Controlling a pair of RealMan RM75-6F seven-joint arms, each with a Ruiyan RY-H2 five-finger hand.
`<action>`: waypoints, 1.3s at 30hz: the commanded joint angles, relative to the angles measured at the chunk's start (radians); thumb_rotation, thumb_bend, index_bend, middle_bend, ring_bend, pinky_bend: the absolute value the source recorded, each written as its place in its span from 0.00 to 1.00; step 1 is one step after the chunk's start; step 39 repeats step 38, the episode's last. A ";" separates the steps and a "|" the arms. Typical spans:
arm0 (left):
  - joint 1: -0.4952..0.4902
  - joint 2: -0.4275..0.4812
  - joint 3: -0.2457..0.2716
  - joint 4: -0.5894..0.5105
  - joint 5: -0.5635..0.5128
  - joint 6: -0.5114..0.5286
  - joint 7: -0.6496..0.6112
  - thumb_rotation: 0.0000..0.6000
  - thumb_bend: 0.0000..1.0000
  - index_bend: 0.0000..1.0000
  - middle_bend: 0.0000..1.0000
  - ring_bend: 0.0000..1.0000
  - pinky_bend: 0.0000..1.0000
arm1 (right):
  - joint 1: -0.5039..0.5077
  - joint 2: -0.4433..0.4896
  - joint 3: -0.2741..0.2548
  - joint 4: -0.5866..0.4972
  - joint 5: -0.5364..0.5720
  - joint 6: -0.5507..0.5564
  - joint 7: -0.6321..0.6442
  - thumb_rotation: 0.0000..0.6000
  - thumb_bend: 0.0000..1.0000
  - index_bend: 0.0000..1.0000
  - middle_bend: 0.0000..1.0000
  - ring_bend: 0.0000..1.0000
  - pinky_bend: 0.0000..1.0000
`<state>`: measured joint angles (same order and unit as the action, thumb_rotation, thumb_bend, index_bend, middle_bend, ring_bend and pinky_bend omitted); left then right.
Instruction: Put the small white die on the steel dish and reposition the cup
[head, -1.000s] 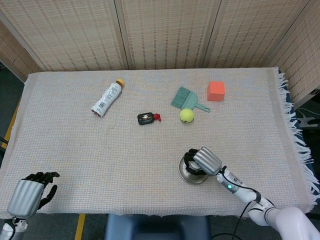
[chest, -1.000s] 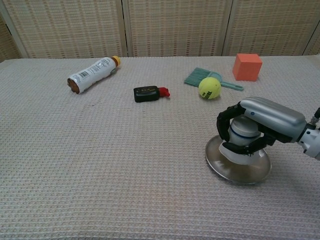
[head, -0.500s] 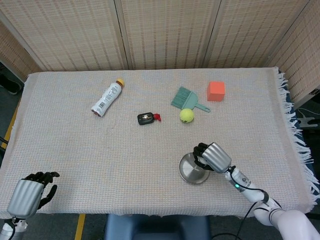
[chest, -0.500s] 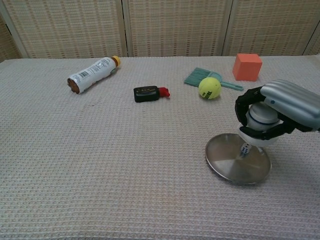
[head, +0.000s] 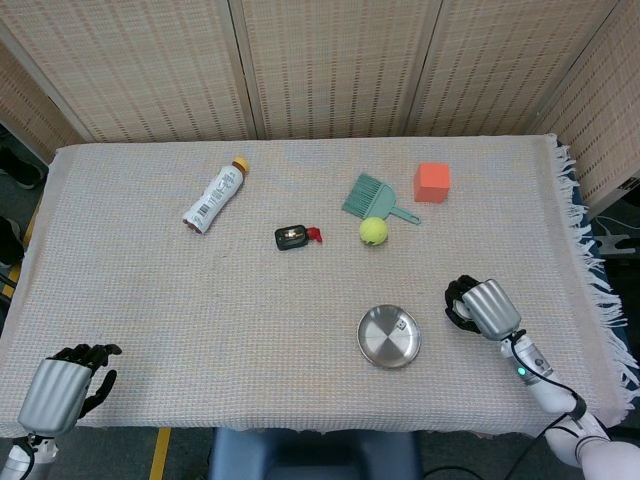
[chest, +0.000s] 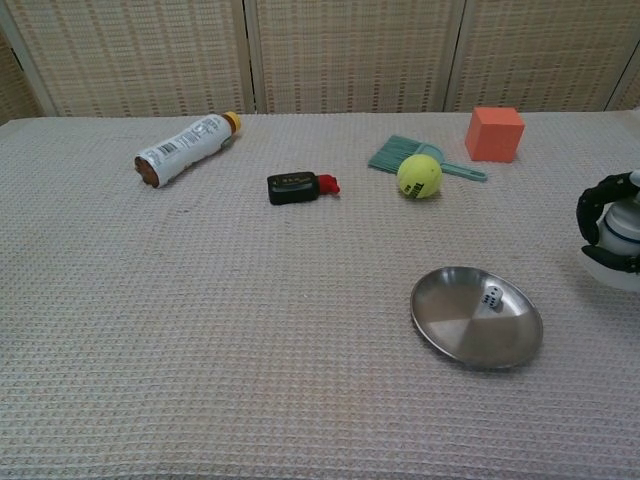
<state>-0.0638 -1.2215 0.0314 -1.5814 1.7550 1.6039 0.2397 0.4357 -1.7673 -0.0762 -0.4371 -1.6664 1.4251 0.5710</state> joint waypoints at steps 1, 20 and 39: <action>0.000 0.000 -0.001 0.000 0.000 0.001 -0.002 1.00 0.39 0.41 0.54 0.50 0.64 | -0.004 -0.036 -0.006 0.071 0.000 -0.016 0.078 1.00 0.28 0.50 0.51 0.35 0.70; 0.001 0.002 -0.003 0.000 0.001 0.009 -0.004 1.00 0.39 0.41 0.54 0.50 0.64 | -0.046 0.163 -0.027 -0.141 -0.020 0.059 -0.042 1.00 0.04 0.00 0.00 0.00 0.17; 0.006 0.005 -0.003 -0.007 0.004 0.016 0.005 1.00 0.39 0.41 0.54 0.50 0.64 | -0.190 0.555 0.012 -0.943 0.039 0.155 -0.559 1.00 0.04 0.00 0.00 0.00 0.16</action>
